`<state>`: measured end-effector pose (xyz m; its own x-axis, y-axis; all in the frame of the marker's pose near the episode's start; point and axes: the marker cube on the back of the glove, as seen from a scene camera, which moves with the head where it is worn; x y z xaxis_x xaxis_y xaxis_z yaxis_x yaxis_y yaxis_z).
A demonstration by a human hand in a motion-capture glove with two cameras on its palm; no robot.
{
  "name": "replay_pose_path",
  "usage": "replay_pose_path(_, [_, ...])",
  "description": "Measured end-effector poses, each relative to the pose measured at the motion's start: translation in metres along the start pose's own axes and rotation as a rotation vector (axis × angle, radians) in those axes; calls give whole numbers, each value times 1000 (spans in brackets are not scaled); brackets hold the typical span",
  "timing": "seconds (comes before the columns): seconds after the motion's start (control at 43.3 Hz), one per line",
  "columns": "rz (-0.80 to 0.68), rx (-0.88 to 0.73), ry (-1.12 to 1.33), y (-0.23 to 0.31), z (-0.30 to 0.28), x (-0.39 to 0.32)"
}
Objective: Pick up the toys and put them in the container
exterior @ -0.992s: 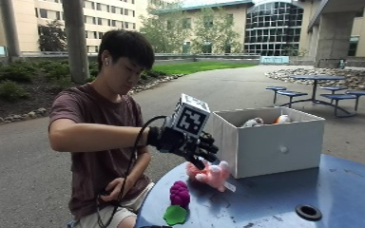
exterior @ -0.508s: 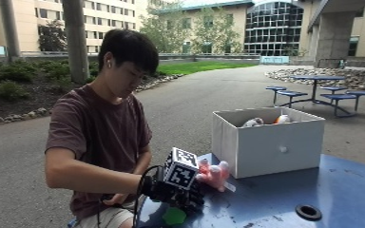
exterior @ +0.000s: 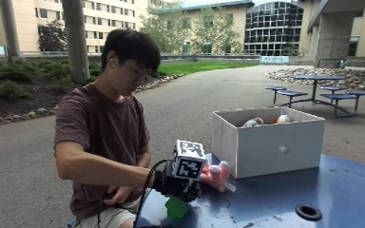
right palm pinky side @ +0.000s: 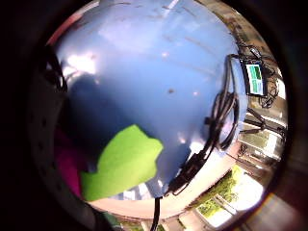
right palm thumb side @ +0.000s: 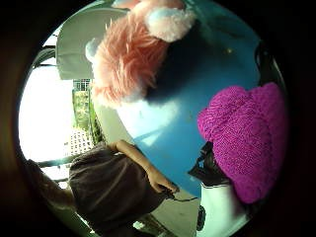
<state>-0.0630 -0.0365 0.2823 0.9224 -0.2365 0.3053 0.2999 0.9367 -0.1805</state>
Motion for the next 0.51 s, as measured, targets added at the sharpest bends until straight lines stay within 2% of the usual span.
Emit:
replay_pose_path(0.162, [19,13,42,-17,-78,-13])
replay_pose_path(0.346, [25,153,165,-47,-230,-62])
replay_pose_path(0.438, [122,213,135,-72,-297,-90])
replay_pose_path(0.508, [51,214,232,-88,-324,-110])
